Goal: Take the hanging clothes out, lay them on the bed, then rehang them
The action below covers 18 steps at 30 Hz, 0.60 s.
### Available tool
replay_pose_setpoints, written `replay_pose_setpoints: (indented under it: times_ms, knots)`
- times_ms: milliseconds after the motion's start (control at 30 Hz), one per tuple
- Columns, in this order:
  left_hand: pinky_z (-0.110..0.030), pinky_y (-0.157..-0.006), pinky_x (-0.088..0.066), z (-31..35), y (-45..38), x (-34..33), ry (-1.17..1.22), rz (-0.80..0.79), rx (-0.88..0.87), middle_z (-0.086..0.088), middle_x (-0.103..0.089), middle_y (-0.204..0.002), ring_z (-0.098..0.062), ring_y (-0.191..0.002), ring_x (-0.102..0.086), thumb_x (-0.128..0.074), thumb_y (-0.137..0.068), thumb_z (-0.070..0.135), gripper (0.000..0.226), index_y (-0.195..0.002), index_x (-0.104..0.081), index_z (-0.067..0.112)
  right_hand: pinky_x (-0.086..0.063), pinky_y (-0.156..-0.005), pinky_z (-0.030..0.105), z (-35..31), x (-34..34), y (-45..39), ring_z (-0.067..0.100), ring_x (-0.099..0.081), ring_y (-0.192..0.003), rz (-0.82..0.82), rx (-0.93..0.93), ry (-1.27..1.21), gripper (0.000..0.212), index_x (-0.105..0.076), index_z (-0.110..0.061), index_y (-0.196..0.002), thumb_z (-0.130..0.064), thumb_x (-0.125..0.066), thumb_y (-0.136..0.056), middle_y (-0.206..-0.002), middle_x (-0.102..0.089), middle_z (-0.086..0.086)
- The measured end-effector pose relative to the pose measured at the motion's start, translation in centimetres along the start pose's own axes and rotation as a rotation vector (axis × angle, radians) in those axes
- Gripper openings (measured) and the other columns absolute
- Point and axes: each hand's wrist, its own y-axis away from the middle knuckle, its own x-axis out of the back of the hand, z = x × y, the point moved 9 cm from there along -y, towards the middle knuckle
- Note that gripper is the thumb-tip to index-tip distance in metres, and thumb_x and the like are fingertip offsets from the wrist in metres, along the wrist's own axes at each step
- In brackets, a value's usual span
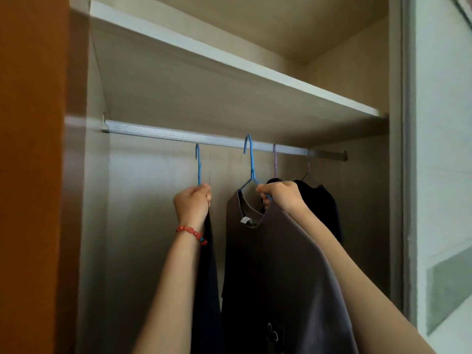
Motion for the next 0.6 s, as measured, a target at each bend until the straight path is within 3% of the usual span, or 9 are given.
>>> replay_pose_setpoints:
  times_ms: [100, 167, 333, 600]
  knots:
    - [-0.014, -0.042, -0.034, 1.2, -2.0, -1.0, -0.009, 0.026, -0.061, 0.006, -0.041, -0.026, -0.002, -0.028, -0.035, -0.055, -0.086, 0.006, 0.039, -0.048, -0.05, 0.008, -0.039, -0.042, 0.019, -0.7, -0.4, -3.6, 0.007, -0.043, -0.031, -0.049, 0.027, -0.004, 0.019, -0.059, 0.0, -0.064, 0.003, -0.059, -0.083, -0.042, -0.05, 0.002]
    - [-0.012, -0.042, -0.035, 2.6, -3.9, -1.4, -0.008, 0.052, -0.097, 0.007, -0.041, -0.026, -0.002, -0.028, -0.036, -0.055, -0.086, 0.005, 0.033, -0.053, -0.052, 0.007, -0.038, -0.042, 0.019, -1.5, -1.3, -6.1, 0.006, -0.041, -0.028, -0.098, 0.032, -0.033, 0.019, -0.059, 0.0, -0.064, 0.004, -0.058, -0.082, -0.047, -0.05, 0.004]
    - [-0.016, -0.046, -0.036, 5.0, -7.6, -1.6, -0.046, 0.059, -0.175, 0.007, -0.044, -0.029, -0.003, -0.03, -0.038, -0.054, -0.088, 0.007, 0.024, -0.063, -0.058, 0.006, -0.041, -0.045, 0.02, -2.6, -2.4, -10.9, 0.013, -0.042, -0.044, -0.155, 0.085, -0.021, 0.02, -0.057, 0.0, -0.064, 0.001, -0.058, -0.084, -0.057, -0.048, 0.008]
    - [-0.013, -0.039, -0.035, 3.4, -12.2, 0.0, -0.238, 0.123, -0.144, 0.006, -0.041, -0.026, -0.003, -0.026, -0.035, -0.057, -0.085, 0.006, 0.034, -0.052, -0.049, 0.007, -0.039, -0.052, 0.026, -0.3, -4.1, -15.8, 0.017, -0.044, -0.05, -0.166, 0.047, -0.014, 0.024, -0.055, 0.001, -0.06, 0.003, -0.057, -0.084, -0.057, -0.048, 0.01]
